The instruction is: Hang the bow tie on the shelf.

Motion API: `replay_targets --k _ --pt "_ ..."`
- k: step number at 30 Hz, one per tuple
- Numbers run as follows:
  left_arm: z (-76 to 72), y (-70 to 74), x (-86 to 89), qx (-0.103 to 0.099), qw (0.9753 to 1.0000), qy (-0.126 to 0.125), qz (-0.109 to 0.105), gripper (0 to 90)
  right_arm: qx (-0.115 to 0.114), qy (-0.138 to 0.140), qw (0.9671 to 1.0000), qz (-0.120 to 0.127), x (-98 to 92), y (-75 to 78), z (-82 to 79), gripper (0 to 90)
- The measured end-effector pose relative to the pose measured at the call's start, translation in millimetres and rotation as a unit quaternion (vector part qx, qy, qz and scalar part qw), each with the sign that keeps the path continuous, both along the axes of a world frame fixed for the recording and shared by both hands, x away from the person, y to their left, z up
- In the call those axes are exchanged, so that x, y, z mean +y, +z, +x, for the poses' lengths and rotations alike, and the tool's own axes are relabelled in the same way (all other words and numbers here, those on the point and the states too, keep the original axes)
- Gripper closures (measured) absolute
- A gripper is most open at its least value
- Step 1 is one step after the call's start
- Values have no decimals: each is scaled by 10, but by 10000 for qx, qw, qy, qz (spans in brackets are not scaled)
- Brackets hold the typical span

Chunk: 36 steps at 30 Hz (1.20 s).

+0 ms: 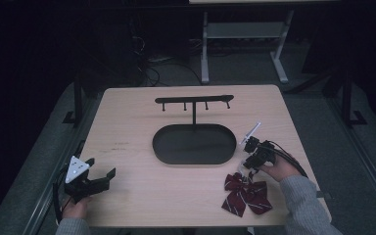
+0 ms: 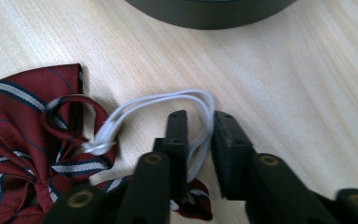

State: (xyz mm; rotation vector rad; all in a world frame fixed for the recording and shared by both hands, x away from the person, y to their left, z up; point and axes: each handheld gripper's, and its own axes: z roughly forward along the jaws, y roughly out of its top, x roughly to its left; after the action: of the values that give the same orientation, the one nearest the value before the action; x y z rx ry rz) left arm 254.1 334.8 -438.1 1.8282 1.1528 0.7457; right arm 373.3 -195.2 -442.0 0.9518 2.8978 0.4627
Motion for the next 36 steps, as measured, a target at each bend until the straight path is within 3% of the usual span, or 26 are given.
replay_targets --k 6,17,36 --pt "-1 -1 4 3 10000 9 -9 128 -65 129 9998 -104 34 3 -19 871" --pt "-1 -3 1 9 10000 14 -5 128 -27 313 9995 28 18 72 -87 872" --pt "-3 -5 2 10 10000 11 8 128 -241 833 9961 167 150 436 -236 872"
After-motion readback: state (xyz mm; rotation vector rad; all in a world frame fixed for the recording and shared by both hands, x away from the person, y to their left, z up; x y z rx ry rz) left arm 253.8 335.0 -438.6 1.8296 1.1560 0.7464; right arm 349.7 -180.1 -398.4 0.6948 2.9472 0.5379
